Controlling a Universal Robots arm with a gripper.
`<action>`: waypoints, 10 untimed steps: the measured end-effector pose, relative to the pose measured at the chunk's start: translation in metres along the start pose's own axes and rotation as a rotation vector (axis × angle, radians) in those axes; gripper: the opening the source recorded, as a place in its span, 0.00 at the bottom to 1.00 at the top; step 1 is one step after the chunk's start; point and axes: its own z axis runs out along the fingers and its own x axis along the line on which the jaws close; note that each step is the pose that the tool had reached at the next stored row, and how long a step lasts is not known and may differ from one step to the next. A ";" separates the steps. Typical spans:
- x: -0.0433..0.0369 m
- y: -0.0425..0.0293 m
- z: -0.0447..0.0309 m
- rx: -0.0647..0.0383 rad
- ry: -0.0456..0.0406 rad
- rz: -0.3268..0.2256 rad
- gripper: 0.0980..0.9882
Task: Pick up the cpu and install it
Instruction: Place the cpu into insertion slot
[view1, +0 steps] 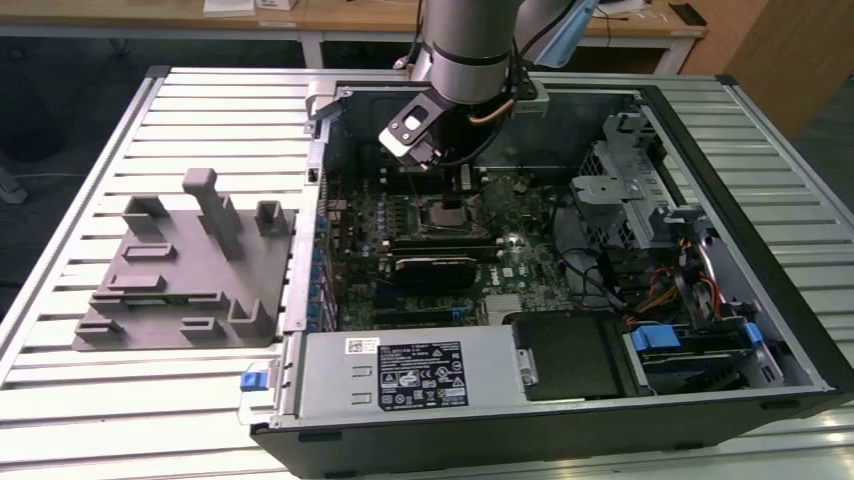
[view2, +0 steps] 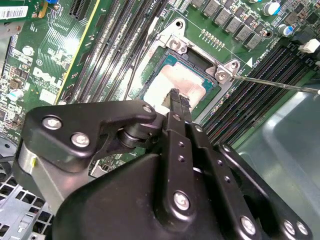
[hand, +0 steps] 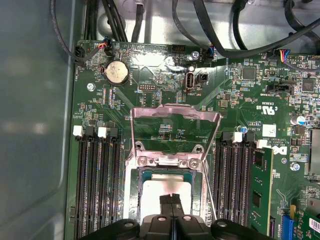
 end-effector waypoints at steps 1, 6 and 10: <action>0.0000 0.0000 0.0000 0.000 -0.0001 0.000 0.01; -0.0001 0.0000 -0.0016 0.000 -0.0002 0.000 0.01; -0.0002 0.0001 -0.0103 -0.004 0.0001 0.000 0.01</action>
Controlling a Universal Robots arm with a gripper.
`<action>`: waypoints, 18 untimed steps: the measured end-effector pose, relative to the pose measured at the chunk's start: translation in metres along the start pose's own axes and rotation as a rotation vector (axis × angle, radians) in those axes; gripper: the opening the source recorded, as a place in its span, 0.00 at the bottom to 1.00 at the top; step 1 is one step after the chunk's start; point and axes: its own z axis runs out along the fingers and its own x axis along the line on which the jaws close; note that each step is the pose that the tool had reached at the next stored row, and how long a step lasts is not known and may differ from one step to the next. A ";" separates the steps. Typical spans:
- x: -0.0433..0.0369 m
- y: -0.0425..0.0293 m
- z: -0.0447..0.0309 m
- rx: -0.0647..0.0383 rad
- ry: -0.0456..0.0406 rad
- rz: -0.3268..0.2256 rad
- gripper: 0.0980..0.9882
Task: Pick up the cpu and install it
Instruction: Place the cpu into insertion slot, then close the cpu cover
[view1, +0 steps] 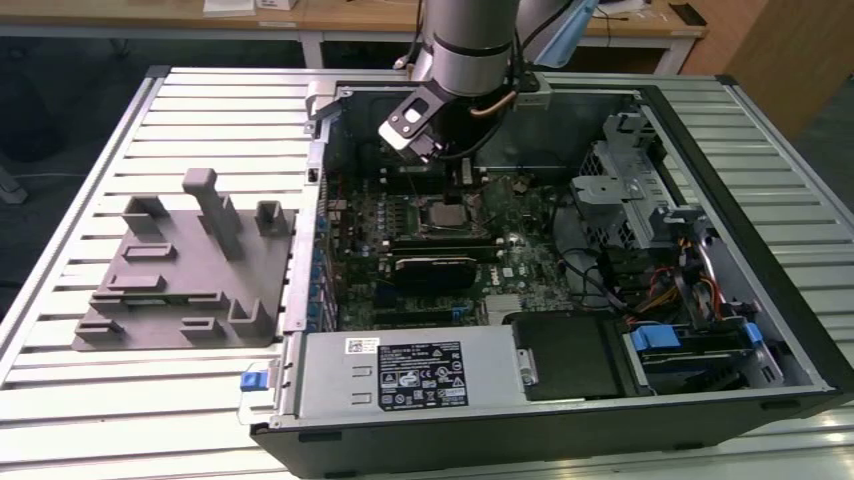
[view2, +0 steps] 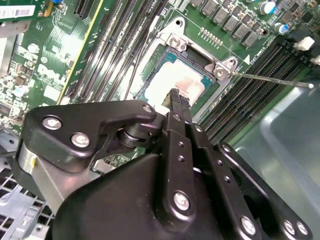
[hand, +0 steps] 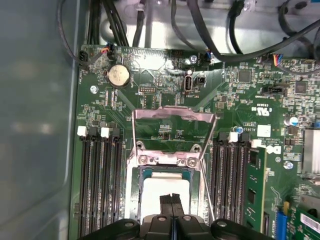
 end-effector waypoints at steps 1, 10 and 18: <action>0.0000 0.0000 -0.0023 -0.001 0.0001 0.000 0.01; -0.0002 0.0001 -0.0118 -0.004 -0.0001 0.000 0.01; -0.0003 0.0000 -0.0128 -0.004 -0.0006 0.000 0.01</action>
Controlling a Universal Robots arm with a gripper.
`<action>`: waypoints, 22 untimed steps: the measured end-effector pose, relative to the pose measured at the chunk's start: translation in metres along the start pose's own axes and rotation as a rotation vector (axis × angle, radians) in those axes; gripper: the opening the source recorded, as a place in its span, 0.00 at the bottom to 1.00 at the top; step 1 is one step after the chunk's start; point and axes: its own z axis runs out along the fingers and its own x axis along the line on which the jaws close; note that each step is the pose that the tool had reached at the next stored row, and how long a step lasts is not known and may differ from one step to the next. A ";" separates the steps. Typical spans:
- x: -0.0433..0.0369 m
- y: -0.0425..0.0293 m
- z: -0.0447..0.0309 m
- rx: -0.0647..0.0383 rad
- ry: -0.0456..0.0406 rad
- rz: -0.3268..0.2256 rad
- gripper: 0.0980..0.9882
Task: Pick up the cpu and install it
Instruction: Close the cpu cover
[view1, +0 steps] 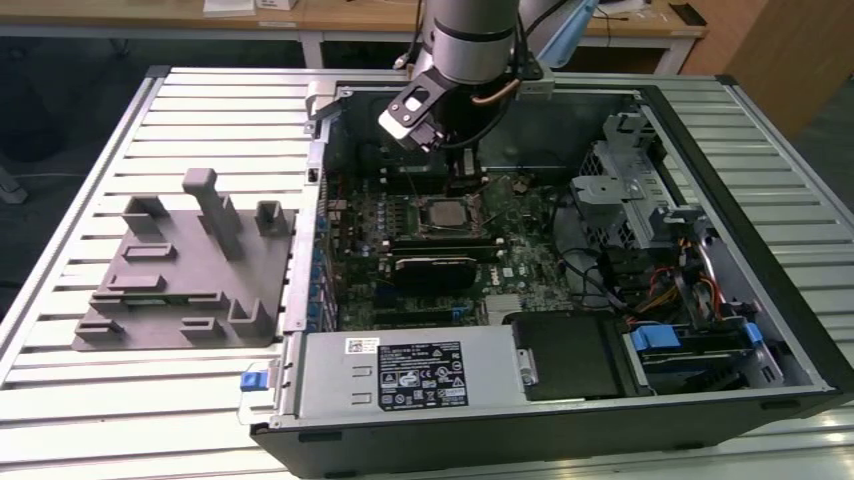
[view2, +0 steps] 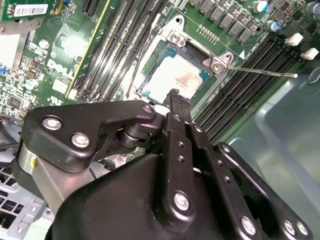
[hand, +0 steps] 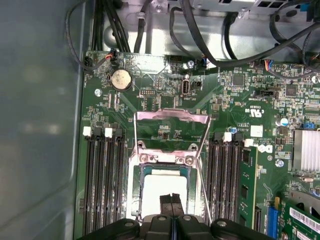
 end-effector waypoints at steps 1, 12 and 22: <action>0.0000 0.0000 -0.0006 0.000 0.0002 0.000 0.01; -0.0003 0.0002 -0.0159 0.000 0.0005 0.000 0.01; -0.0004 0.0003 -0.0220 0.000 0.0005 0.000 0.01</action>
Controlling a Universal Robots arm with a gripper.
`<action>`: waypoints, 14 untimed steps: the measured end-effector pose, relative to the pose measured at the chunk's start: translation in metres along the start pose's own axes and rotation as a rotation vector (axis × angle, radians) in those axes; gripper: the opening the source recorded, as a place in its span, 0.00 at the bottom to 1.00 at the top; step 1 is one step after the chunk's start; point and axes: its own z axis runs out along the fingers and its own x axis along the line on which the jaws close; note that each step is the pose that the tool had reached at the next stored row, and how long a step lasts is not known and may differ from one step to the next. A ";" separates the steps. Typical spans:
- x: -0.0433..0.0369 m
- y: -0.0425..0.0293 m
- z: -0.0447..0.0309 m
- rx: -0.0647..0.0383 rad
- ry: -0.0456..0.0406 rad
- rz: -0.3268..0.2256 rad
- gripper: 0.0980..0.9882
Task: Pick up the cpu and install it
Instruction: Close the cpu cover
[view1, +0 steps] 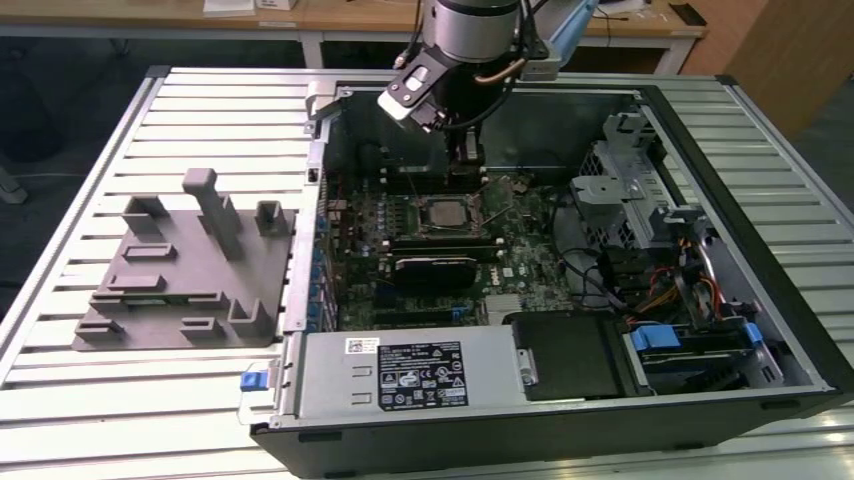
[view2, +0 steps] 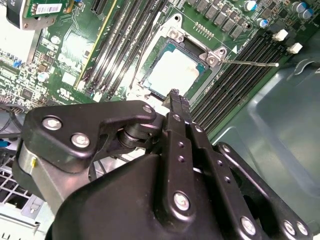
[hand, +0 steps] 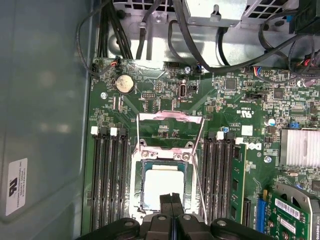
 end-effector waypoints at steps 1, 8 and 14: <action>0.0000 0.0001 0.0000 0.000 0.0000 0.000 0.01; -0.0002 0.0063 0.0001 0.000 -0.0001 0.000 0.01; -0.0006 0.0149 0.0002 0.000 0.0000 0.000 0.01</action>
